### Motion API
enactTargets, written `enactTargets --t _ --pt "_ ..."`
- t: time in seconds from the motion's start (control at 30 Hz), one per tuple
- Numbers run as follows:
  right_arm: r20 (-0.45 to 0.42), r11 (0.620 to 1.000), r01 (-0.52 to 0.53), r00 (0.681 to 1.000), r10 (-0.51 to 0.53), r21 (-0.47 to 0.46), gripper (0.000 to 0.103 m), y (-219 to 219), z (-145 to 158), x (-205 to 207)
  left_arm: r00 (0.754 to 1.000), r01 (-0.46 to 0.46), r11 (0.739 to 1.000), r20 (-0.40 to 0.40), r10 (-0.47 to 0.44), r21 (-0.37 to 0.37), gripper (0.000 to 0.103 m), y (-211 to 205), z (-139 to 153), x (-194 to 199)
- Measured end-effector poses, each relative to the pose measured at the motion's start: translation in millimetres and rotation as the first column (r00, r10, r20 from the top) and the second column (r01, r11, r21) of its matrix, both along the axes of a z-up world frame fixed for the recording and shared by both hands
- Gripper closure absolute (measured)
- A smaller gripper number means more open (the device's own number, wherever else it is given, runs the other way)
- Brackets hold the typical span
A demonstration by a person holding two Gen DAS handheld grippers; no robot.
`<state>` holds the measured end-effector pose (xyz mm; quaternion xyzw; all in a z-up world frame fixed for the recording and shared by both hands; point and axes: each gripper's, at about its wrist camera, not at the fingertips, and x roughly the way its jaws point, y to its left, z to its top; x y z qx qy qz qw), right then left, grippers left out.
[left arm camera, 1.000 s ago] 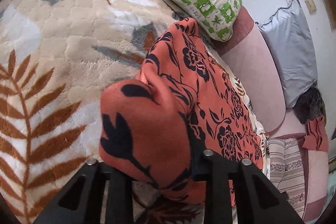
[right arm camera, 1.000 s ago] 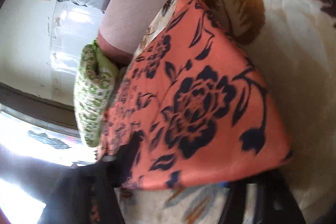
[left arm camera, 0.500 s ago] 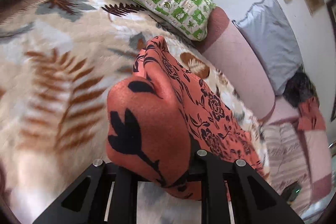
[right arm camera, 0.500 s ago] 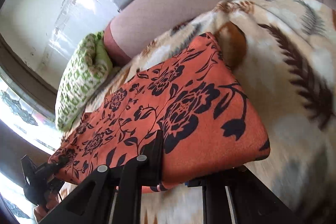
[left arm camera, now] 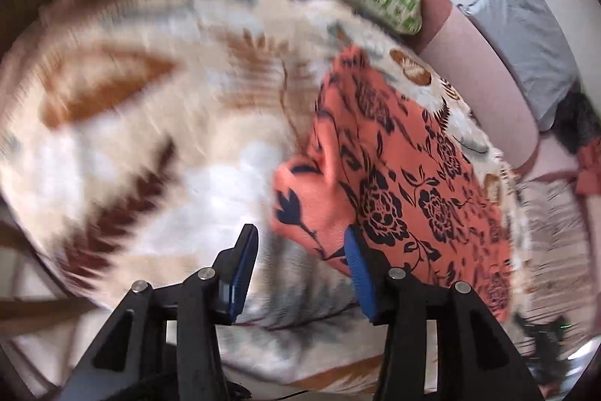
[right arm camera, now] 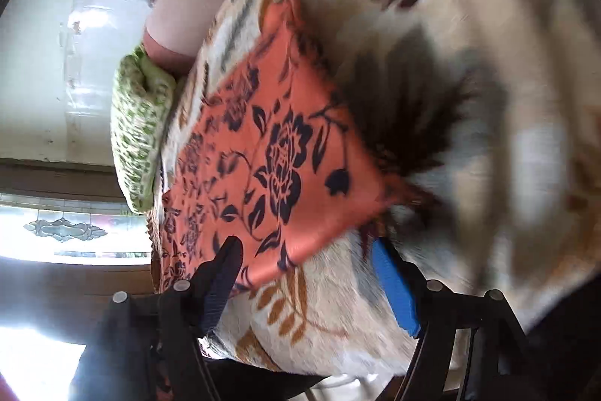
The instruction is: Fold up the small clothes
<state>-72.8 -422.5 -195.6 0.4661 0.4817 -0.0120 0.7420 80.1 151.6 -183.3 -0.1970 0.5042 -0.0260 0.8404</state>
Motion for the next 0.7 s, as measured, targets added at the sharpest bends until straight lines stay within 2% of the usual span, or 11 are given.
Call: enactTargets --t 0.03,0.1,0.17,0.23,0.3,0.37,0.47,0.53,0.57,0.63,0.7 --pt "0.032 1.000 -0.017 0.999 0.017 -0.009 0.028 -1.5 10.9 -12.3 0.999 0.020 0.998 0.035 -0.023 0.064 0.051 -5.6 13.2 -3.9" --pt "0.103 1.000 -0.021 0.994 0.021 0.000 0.028 -4.1 29.6 -32.4 0.992 0.067 0.977 0.088 -0.086 0.201 0.046 -26.9 35.5 -7.9" --pt "0.184 1.000 -0.009 0.983 0.010 -0.008 0.028 -7.2 52.2 -50.7 0.979 0.127 0.940 0.114 -0.171 0.315 0.044 -56.6 49.8 -8.3" --pt "0.253 0.996 -0.004 0.967 0.026 -0.086 0.028 -9.3 77.5 -67.2 0.956 0.201 0.892 0.117 -0.268 0.404 0.038 -96.2 59.3 -0.5" --pt "0.303 0.981 0.016 0.952 0.044 -0.191 0.028 -13.0 102.1 -81.3 0.935 0.280 0.864 0.086 -0.345 0.418 0.032 -136.7 62.2 8.9" --pt "0.351 0.956 0.051 0.934 0.057 -0.290 0.028 -14.8 125.1 -90.9 0.933 0.313 0.856 0.034 -0.357 0.412 0.030 -168.4 55.3 24.2" --pt "0.404 0.920 0.100 0.912 0.068 -0.380 0.028 -22.1 154.0 -108.6 0.957 0.278 0.869 -0.040 -0.288 0.409 0.031 -197.9 43.9 42.4" --pt "0.433 0.900 0.132 0.899 0.068 -0.414 0.028 -36.8 174.3 -125.9 0.955 0.286 0.882 -0.037 -0.293 0.374 0.031 -225.3 49.9 46.7" --pt "0.448 0.890 0.153 0.892 0.064 -0.431 0.028 -42.8 183.3 -135.2 0.951 0.296 0.876 -0.029 -0.308 0.381 0.031 -242.8 53.9 47.6" --pt "0.474 0.854 0.203 0.879 0.056 -0.478 0.028 -52.0 207.8 -157.4 0.929 0.337 0.850 0.001 -0.369 0.405 0.031 -290.5 69.6 48.6" --pt "0.497 0.791 0.266 0.866 0.054 -0.550 0.028 -58.8 233.1 -174.0 0.893 0.398 0.830 0.041 -0.447 0.392 0.031 -339.1 87.2 41.5"
